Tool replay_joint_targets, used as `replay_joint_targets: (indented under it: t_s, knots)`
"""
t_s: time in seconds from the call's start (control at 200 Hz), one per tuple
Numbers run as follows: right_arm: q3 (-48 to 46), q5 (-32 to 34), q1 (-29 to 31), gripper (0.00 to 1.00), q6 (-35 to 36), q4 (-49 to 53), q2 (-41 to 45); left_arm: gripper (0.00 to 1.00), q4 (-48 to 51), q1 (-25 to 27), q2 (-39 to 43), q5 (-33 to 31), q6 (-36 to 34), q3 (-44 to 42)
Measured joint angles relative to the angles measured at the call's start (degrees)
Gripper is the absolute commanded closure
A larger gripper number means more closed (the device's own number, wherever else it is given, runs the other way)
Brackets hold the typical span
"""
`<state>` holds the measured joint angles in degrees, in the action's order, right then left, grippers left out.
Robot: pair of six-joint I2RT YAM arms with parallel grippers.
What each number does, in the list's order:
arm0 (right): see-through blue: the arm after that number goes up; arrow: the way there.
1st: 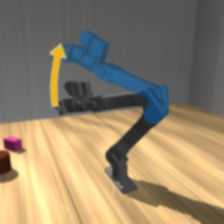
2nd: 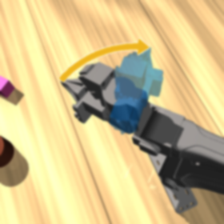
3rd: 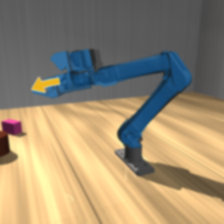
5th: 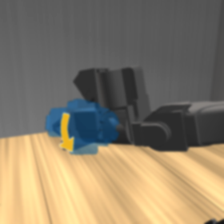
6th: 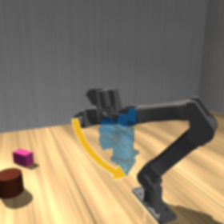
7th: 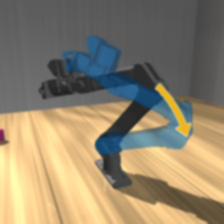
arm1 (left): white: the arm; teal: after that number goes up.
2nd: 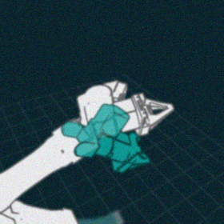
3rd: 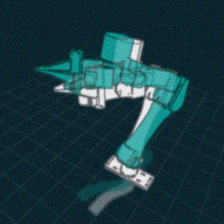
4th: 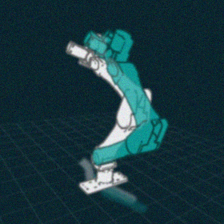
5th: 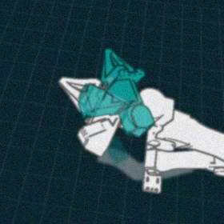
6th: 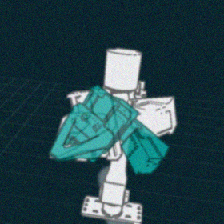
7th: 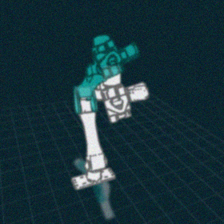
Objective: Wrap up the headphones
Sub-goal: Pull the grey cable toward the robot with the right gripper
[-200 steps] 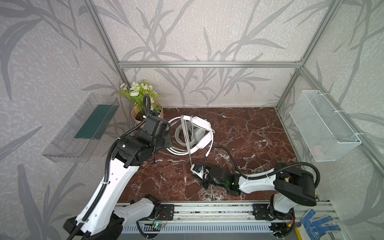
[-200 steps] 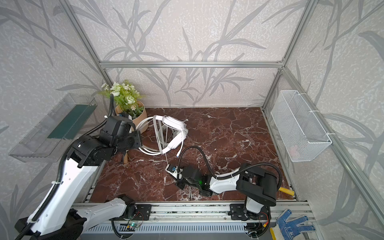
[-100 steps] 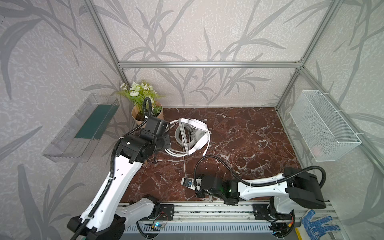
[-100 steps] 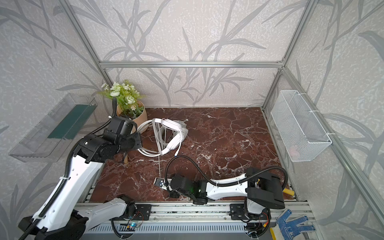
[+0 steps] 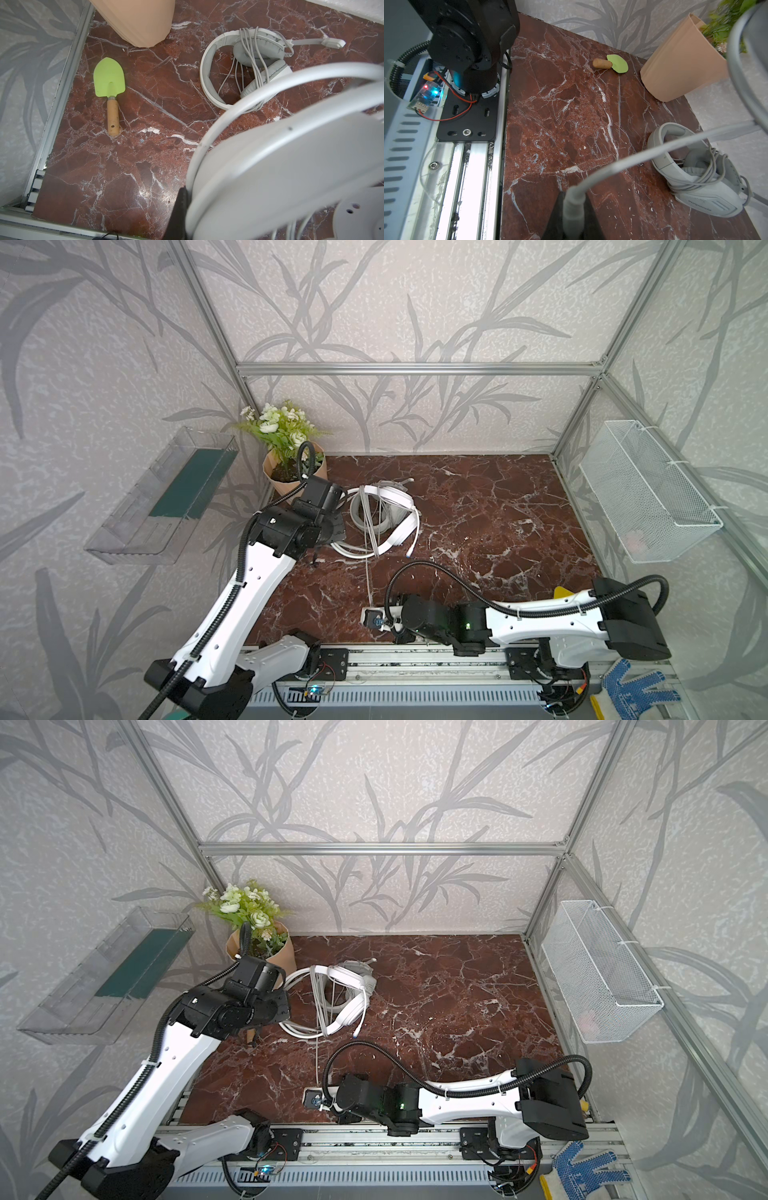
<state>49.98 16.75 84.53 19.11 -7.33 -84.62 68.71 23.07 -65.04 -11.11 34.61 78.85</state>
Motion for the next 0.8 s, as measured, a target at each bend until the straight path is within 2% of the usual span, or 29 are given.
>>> replay_joint_targets:
  t_s: [0.325, 0.8]
  knots:
    - [0.0, 5.4, 0.87, 1.0, 4.02, 3.41, 3.1, 1.0, -0.61, -0.46, -0.68, 0.04, -0.55, -1.38]
    - [-3.26, 6.69, 0.59, 1.0, 3.19, 4.72, 0.92, 1.0, -0.92, -1.07, -0.81, 0.31, -1.16, -1.36]
